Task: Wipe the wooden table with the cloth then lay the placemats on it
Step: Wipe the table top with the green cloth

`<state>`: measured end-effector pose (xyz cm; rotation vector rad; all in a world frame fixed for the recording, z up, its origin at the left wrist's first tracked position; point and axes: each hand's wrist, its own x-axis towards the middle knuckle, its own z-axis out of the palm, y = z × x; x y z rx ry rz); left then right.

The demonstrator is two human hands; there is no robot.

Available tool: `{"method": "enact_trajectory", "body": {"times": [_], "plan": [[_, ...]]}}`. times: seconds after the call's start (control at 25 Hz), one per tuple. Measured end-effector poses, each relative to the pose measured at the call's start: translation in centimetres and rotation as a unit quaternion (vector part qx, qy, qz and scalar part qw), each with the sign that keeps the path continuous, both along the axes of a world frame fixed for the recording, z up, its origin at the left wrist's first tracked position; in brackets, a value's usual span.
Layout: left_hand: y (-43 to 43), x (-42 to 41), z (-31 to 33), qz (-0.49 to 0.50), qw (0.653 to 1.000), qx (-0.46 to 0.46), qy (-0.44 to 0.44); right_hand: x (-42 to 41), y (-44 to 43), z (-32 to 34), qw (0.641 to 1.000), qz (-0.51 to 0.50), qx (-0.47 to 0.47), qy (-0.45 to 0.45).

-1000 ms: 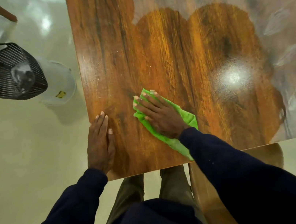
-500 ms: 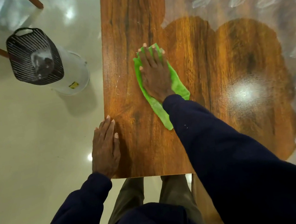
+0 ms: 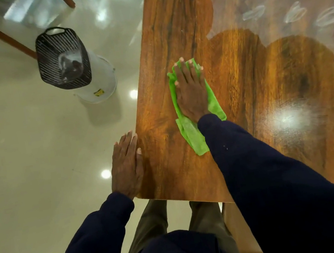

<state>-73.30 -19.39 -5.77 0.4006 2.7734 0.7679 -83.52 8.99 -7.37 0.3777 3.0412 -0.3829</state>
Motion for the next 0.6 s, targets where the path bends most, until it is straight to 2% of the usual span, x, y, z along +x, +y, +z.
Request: {"method": "enact_trajectory", "body": {"times": [0.08, 0.2, 0.32, 0.48, 0.6], "plan": [[-0.5, 0.5, -0.2, 0.011, 1.0, -0.004, -0.007, -1.9, -1.7, 0.3, 1.0, -0.015, 0.015, -0.005], [-1.3, 1.1, -0.4, 0.007, 1.0, -0.001, -0.017, 0.1, -4.8, -0.1, 0.993, 0.12, 0.022, -0.004], [-1.3, 1.3, -0.2, -0.019, 1.0, 0.003, -0.016, 6.9, -6.8, -0.5, 0.978, 0.209, 0.005, -0.026], [-0.1, 1.0, 0.8, -0.057, 0.998, 0.03, -0.021, 19.0, -4.2, 0.2, 0.977, 0.206, -0.013, -0.044], [1.2, 0.9, 1.2, -0.111, 0.993, 0.036, -0.013, 27.0, 1.5, 0.5, 0.995, 0.086, -0.02, -0.04]]}}
